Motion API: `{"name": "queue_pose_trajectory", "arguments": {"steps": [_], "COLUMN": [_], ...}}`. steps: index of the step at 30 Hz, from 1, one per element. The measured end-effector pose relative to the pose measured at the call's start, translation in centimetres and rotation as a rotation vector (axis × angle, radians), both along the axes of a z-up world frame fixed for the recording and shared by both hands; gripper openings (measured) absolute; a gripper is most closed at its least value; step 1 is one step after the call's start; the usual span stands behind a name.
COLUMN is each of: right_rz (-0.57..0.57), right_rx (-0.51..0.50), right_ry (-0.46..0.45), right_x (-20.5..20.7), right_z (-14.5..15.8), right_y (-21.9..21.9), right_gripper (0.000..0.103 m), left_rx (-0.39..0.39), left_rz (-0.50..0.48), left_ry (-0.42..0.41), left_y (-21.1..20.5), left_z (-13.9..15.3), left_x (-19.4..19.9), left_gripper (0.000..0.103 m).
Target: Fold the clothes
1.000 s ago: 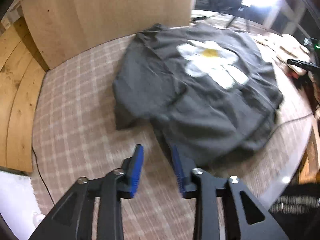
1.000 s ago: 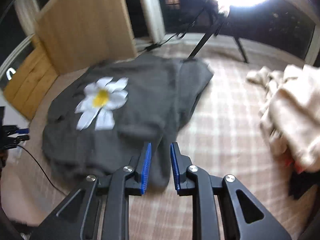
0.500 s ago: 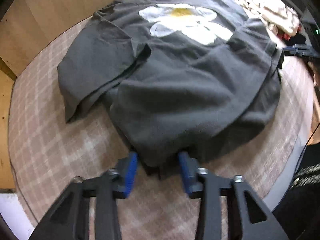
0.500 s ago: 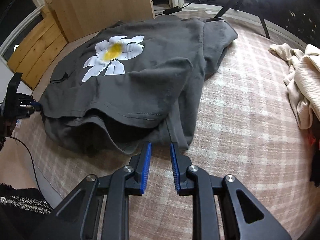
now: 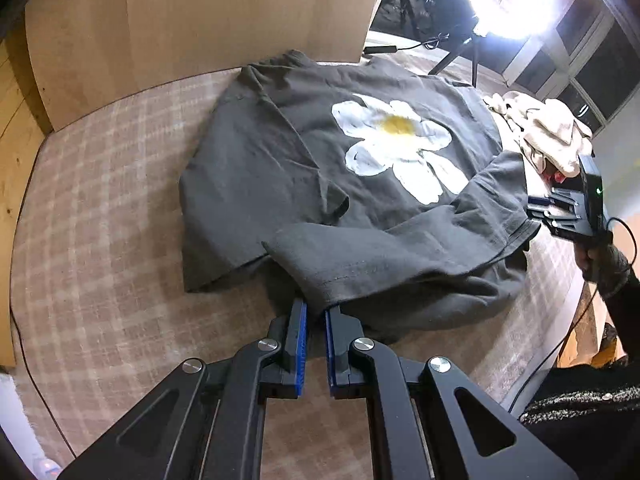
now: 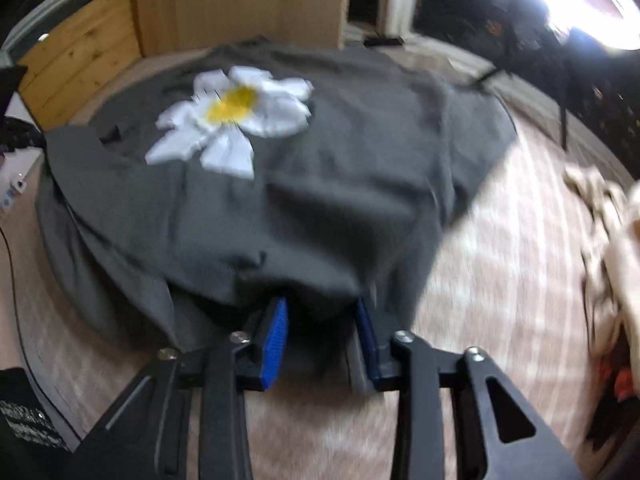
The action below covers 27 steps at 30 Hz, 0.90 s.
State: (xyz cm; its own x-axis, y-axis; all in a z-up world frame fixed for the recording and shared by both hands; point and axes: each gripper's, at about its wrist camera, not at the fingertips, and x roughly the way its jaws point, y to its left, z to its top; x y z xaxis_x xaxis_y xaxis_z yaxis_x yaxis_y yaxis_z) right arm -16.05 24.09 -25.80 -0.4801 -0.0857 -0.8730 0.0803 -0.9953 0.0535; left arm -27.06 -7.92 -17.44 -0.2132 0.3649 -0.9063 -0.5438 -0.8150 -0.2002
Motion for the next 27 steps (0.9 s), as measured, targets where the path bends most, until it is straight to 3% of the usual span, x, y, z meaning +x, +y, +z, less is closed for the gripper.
{"name": "queue_pose_trajectory", "arguments": {"steps": [3,4,6,9,14,19,27], "right_rz": [-0.076,-0.105,-0.180,-0.166,-0.095,-0.093,-0.081], "right_rx": [-0.115,-0.144,-0.169,-0.150,-0.079,-0.082,-0.171], "right_ry": [0.058,0.044,-0.001,0.023,-0.019,-0.049,-0.002], "right_x": [-3.6,-4.7,-6.1,-5.0,-3.5,-5.3,-6.1], "right_z": [2.1,2.3,2.5,2.8,0.3,-2.2,-1.1], "right_y": [2.0,2.6,4.4,5.2,4.0,3.2,3.9], "right_gripper": [0.006,0.018,0.027,0.027,0.027,0.027,0.027], "left_rx": [-0.024,-0.022,-0.018,-0.019,-0.022,-0.029,-0.041], "left_rz": [-0.004,0.002,0.020,0.029,0.027,0.032,0.022], "left_ry": [-0.010,-0.018,-0.032,-0.045,-0.063,-0.081,-0.086], "left_y": [0.1,0.0,-0.3,-0.5,-0.6,-0.5,-0.4], "left_z": [-0.6,-0.9,-1.3,-1.7,-2.4,-3.1,-3.0], "left_x": [0.1,0.0,-0.2,-0.1,0.1,-0.1,0.3], "left_gripper": [0.007,0.007,0.007,0.007,0.007,0.007,0.007]}}
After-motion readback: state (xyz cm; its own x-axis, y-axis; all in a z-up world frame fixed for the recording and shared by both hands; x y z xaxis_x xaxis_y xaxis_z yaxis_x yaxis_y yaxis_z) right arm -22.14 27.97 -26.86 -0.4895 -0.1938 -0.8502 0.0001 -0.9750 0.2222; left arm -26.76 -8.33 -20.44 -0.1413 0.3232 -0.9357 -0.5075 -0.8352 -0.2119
